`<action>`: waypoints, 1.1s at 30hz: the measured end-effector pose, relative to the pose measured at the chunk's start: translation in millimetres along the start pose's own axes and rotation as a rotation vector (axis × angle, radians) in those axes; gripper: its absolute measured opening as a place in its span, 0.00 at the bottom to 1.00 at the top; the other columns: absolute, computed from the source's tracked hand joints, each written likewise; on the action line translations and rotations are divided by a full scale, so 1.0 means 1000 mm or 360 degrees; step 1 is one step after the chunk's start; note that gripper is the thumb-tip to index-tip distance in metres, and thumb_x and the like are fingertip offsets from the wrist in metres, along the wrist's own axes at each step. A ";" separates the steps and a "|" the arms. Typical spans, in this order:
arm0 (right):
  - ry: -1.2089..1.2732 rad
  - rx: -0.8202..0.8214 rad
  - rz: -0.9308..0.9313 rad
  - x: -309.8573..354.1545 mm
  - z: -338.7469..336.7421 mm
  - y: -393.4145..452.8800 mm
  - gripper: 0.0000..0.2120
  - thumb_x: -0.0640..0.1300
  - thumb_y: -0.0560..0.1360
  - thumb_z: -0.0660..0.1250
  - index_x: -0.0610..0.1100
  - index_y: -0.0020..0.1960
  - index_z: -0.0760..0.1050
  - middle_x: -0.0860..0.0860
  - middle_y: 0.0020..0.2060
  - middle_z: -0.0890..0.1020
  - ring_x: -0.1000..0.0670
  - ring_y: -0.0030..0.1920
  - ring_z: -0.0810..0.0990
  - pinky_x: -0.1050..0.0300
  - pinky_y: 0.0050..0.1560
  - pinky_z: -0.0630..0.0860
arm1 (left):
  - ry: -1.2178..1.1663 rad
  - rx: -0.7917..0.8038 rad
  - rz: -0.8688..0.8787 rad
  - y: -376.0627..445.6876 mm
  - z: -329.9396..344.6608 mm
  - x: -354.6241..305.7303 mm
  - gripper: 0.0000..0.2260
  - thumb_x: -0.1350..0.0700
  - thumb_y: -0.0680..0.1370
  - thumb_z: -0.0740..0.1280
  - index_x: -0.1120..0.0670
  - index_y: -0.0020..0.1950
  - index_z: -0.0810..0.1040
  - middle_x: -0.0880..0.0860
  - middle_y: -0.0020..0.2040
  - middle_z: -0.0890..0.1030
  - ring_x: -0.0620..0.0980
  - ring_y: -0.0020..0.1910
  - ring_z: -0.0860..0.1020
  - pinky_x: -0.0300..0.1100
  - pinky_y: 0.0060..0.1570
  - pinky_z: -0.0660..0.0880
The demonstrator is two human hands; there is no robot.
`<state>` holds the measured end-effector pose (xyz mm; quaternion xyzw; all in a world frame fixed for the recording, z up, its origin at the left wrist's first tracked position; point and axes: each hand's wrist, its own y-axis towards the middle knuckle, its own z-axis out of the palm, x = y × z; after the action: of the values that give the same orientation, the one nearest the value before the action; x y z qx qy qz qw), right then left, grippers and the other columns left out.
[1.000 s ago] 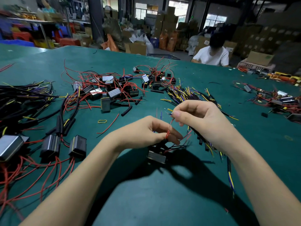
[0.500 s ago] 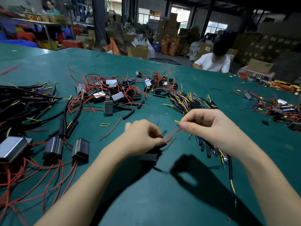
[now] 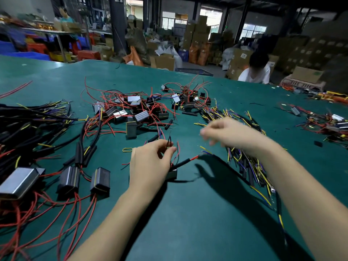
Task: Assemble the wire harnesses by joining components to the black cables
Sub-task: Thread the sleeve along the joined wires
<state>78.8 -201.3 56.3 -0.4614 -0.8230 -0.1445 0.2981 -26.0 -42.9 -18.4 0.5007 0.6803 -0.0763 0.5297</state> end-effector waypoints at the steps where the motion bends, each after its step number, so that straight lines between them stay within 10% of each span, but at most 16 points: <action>1: -0.0019 -0.0192 -0.0098 0.009 -0.002 0.016 0.11 0.48 0.77 0.65 0.40 0.44 0.80 0.43 0.39 0.82 0.51 0.38 0.76 0.58 0.37 0.68 | 0.0018 -0.0019 0.0012 0.000 0.001 -0.001 0.02 0.54 0.74 0.72 0.51 0.43 0.84 0.49 0.34 0.83 0.54 0.38 0.79 0.54 0.49 0.75; 3: -0.0204 -0.0324 -0.0335 0.035 0.002 0.049 0.08 0.45 0.76 0.65 0.42 0.44 0.81 0.48 0.38 0.81 0.54 0.35 0.76 0.60 0.38 0.71 | 0.0057 -0.0034 0.0053 -0.001 0.004 -0.002 0.03 0.54 0.74 0.71 0.51 0.42 0.84 0.50 0.35 0.83 0.55 0.38 0.79 0.55 0.49 0.74; 9: -0.0777 0.0516 -0.0564 0.074 0.043 0.107 0.06 0.40 0.74 0.67 0.46 0.49 0.81 0.51 0.41 0.82 0.51 0.38 0.82 0.59 0.47 0.79 | -0.0032 -0.0066 0.0083 -0.005 0.005 0.005 0.02 0.57 0.75 0.69 0.49 0.44 0.79 0.48 0.35 0.82 0.54 0.36 0.77 0.55 0.49 0.73; 19: -0.1088 0.0433 -0.0772 0.060 0.066 0.116 0.03 0.42 0.72 0.68 0.43 0.45 0.80 0.53 0.39 0.74 0.51 0.44 0.73 0.56 0.46 0.72 | 0.0146 -0.0147 0.0144 -0.005 0.010 0.005 0.06 0.51 0.79 0.64 0.49 0.44 0.78 0.50 0.34 0.81 0.51 0.34 0.71 0.48 0.48 0.67; 26: 0.1085 -0.0751 -0.0401 0.057 0.020 0.066 0.09 0.35 0.76 0.64 0.43 0.38 0.74 0.49 0.33 0.78 0.56 0.31 0.70 0.64 0.32 0.66 | -0.0070 0.0013 0.0078 -0.003 0.010 0.003 0.13 0.56 0.80 0.62 0.46 0.63 0.77 0.51 0.42 0.82 0.57 0.44 0.77 0.52 0.52 0.72; 33: 0.1812 -0.0456 -0.0196 0.022 0.039 -0.020 0.05 0.31 0.77 0.62 0.39 0.48 0.74 0.44 0.39 0.82 0.54 0.32 0.78 0.66 0.36 0.76 | -0.0132 -0.0025 0.0175 -0.004 0.007 -0.003 0.10 0.54 0.80 0.62 0.45 0.56 0.81 0.47 0.32 0.77 0.50 0.33 0.72 0.52 0.44 0.73</action>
<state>39.3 -177.2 40.4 -0.2982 -0.5310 -0.4962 0.6188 -24.6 -51.0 -21.3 0.5296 0.6299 -0.0626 0.5647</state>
